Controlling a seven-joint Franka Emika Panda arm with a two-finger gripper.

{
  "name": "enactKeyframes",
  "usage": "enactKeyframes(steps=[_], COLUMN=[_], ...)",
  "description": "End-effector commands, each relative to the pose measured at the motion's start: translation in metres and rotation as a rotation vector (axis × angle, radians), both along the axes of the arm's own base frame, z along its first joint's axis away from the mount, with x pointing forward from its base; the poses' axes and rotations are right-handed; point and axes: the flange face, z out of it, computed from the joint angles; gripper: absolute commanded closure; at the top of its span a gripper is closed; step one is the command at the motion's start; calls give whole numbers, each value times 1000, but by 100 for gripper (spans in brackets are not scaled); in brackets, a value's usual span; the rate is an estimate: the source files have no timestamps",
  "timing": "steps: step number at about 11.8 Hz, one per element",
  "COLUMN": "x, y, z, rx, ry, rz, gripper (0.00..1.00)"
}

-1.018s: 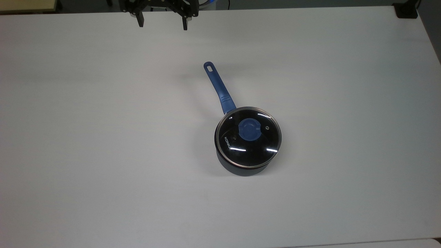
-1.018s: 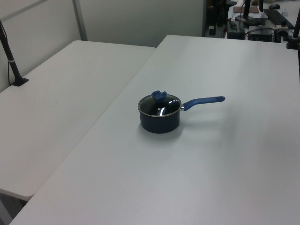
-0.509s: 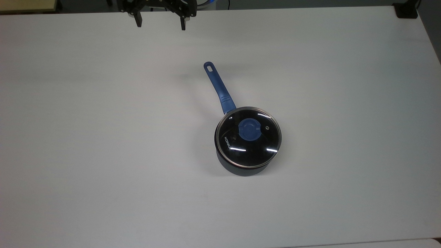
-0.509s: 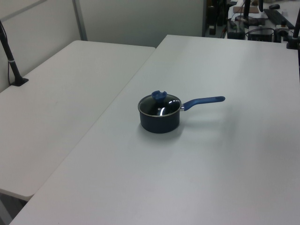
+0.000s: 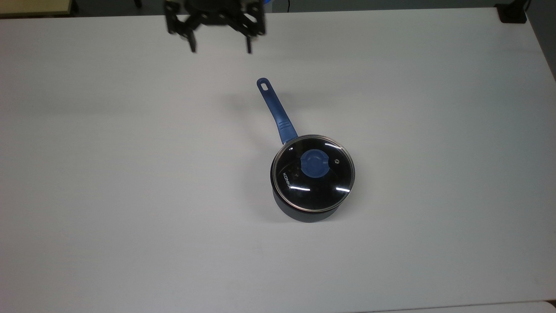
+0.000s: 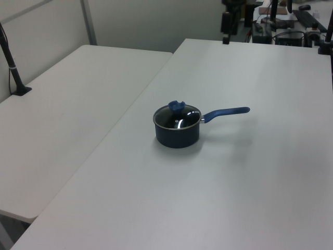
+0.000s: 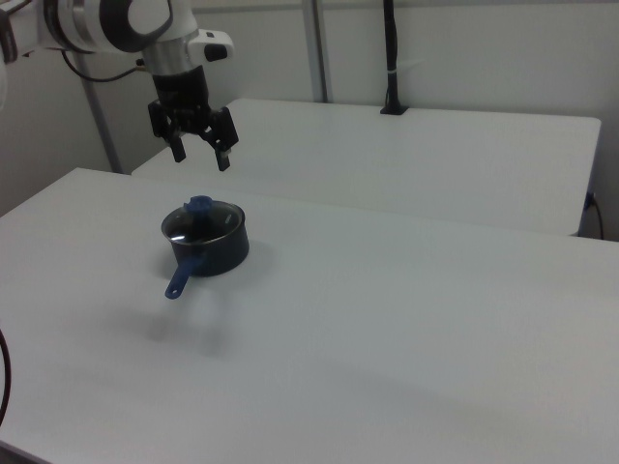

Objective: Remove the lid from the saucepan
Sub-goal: 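Move the gripper over the saucepan and lower it to the blue lid knob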

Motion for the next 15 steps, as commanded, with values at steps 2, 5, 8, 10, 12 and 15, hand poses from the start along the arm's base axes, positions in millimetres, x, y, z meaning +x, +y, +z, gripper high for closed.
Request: enactKeyframes(steps=[2,5,8,10,12,15], x=[26,58,78,88,91,93], y=[65,106,133,140,151,158], z=[-31,-92,-143,-166,-181,-194], rx=[39,48,55,67,81,83], ry=[-80,-114,-145,-170,-180,-175], rz=[78,99,115,84,36,16], gripper=[0,0,0,0,0,5])
